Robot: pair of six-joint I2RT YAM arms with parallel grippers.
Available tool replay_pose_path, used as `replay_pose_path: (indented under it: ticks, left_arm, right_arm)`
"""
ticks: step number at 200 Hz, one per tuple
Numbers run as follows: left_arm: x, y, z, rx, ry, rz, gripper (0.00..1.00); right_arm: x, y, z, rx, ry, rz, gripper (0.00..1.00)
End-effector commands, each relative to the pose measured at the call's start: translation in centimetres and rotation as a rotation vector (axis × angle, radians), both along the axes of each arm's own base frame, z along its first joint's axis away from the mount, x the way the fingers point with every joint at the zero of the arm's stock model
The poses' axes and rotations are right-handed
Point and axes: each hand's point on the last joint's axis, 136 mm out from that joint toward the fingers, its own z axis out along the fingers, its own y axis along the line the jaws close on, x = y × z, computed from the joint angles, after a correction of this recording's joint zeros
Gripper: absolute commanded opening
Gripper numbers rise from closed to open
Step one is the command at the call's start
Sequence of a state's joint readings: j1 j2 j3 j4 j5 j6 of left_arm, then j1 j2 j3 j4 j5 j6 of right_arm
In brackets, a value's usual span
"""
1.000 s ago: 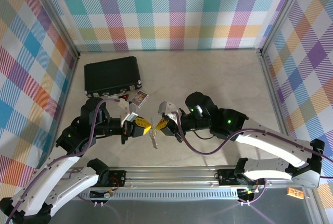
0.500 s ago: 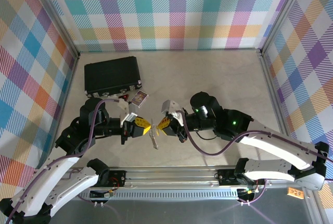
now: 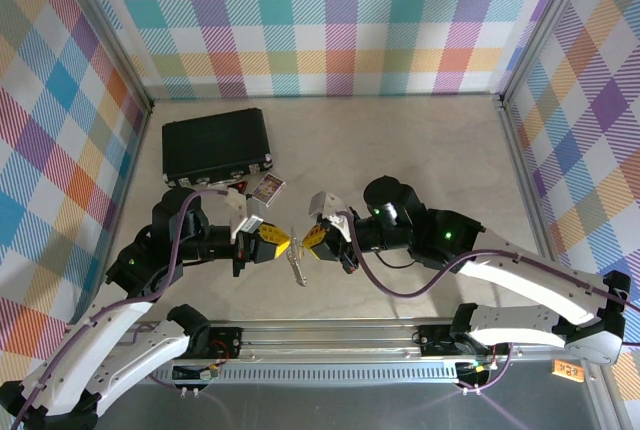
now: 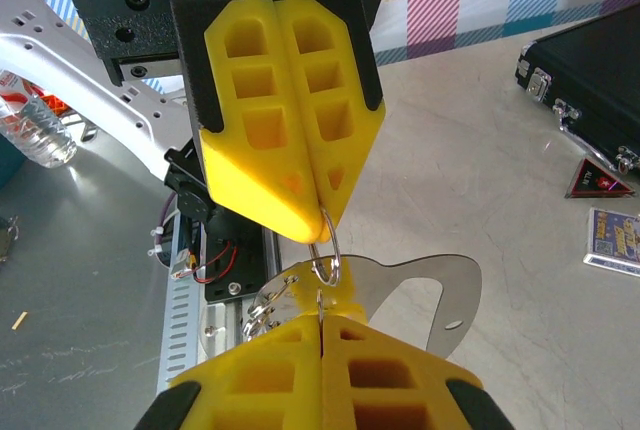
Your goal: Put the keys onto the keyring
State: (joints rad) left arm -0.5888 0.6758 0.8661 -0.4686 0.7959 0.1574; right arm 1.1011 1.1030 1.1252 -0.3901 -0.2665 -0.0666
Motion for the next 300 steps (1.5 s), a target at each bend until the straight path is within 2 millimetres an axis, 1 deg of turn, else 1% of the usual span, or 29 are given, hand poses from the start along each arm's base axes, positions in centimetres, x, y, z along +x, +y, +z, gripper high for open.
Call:
replay_pose_path:
  ticks: [1, 77, 243, 273, 300]
  left_arm:
    - [-0.7, -0.1, 0.6, -0.031, -0.027, -0.031, 0.0]
    - [-0.6, -0.2, 0.6, -0.032, -0.027, -0.031, 0.0]
    - [-0.6, -0.1, 0.6, -0.031, -0.029, -0.028, 0.0]
    - [-0.6, -0.1, 0.7, -0.032, -0.033, -0.024, 0.0]
    - [-0.7, -0.1, 0.7, -0.036, -0.037, -0.03, 0.0]
  right_arm:
    - [-0.1, 0.2, 0.6, 0.016, -0.005, 0.002, 0.0]
    - [0.2, 0.3, 0.5, 0.012, -0.014, -0.01, 0.0]
    - [-0.3, 0.8, 0.9, 0.034, -0.003, 0.023, 0.0]
    - [-0.4, 0.5, 0.7, 0.021, 0.009, 0.017, 0.0]
    - [-0.9, 0.2, 0.6, 0.02, 0.04, 0.027, 0.0]
